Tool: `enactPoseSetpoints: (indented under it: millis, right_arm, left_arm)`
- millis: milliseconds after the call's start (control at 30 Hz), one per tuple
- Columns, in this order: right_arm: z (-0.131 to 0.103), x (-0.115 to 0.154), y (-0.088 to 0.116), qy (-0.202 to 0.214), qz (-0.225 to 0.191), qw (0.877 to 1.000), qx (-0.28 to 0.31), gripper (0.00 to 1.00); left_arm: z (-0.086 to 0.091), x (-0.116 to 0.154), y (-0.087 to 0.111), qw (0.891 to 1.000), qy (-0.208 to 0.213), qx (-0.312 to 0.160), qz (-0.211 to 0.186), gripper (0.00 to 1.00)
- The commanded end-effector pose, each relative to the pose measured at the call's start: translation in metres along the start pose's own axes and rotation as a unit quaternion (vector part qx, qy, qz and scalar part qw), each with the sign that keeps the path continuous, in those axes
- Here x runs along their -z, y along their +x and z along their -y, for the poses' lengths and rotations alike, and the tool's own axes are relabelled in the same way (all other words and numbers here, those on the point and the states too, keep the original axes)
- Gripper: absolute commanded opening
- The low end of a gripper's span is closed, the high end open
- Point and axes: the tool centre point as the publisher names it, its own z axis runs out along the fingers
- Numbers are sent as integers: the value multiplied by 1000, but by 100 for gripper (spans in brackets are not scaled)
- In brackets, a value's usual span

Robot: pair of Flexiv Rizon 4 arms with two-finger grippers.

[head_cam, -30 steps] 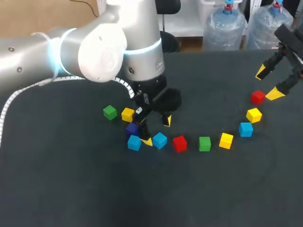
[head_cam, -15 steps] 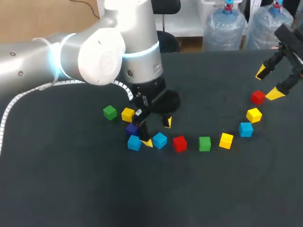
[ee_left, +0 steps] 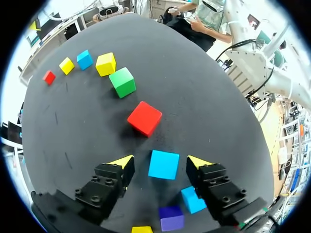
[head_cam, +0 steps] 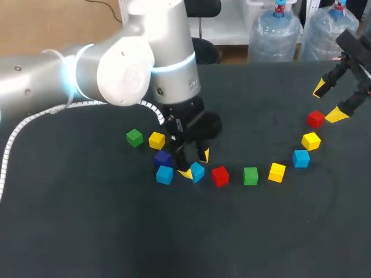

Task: Place the blue cubes, place green cubes on the blue cubes, place the yellow cubes on the green cubes, then place the red cubes on the yellow cubes, and place purple cube on the red cubes.

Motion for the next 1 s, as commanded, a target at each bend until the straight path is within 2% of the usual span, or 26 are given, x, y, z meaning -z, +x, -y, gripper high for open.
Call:
enactPoseSetpoints:
  millis: [33, 267, 400, 433, 500, 533, 667, 800, 900, 1000]
  right_arm:
    - [1, 0, 0, -1, 0, 1000, 0, 100]
    - [1, 0, 0, -1, 0, 1000, 0, 100]
    - [1, 0, 0, -1, 0, 1000, 0, 100]
    - [1, 0, 0, -1, 0, 1000, 0, 100]
    - [1, 0, 0, -1, 0, 1000, 0, 100]
    - [1, 0, 0, -1, 0, 1000, 0, 100]
    - [1, 0, 0, -1, 0, 1000, 0, 100]
    - [1, 0, 0, -1, 0, 1000, 0, 100]
    - [1, 0, 0, -1, 0, 1000, 0, 100]
    - [1, 0, 0, -1, 0, 1000, 0, 100]
  left_arm:
    - [0, -2, -2, 1000, 1, -2, 2, 50]
    - [2, -6, -8, 1000, 6, -8, 5, 38]
    - [3, -6, -8, 1000, 9, -8, 6, 38]
    - [3, -7, -7, 1000, 9, -7, 6, 41]
    - [4, -7, -6, 1000, 11, -6, 6, 52]
    - [4, -7, -5, 1000, 11, -6, 5, 69]
    - [4, -6, 0, 1000, 12, -4, 3, 76]
    - [2, -5, 6, 1000, 11, -1, 2, 69]
    - [0, -3, 10, 1000, 9, 2, 2, 52]
    - [-2, -1, 12, 1000, 7, 4, 2, 47]
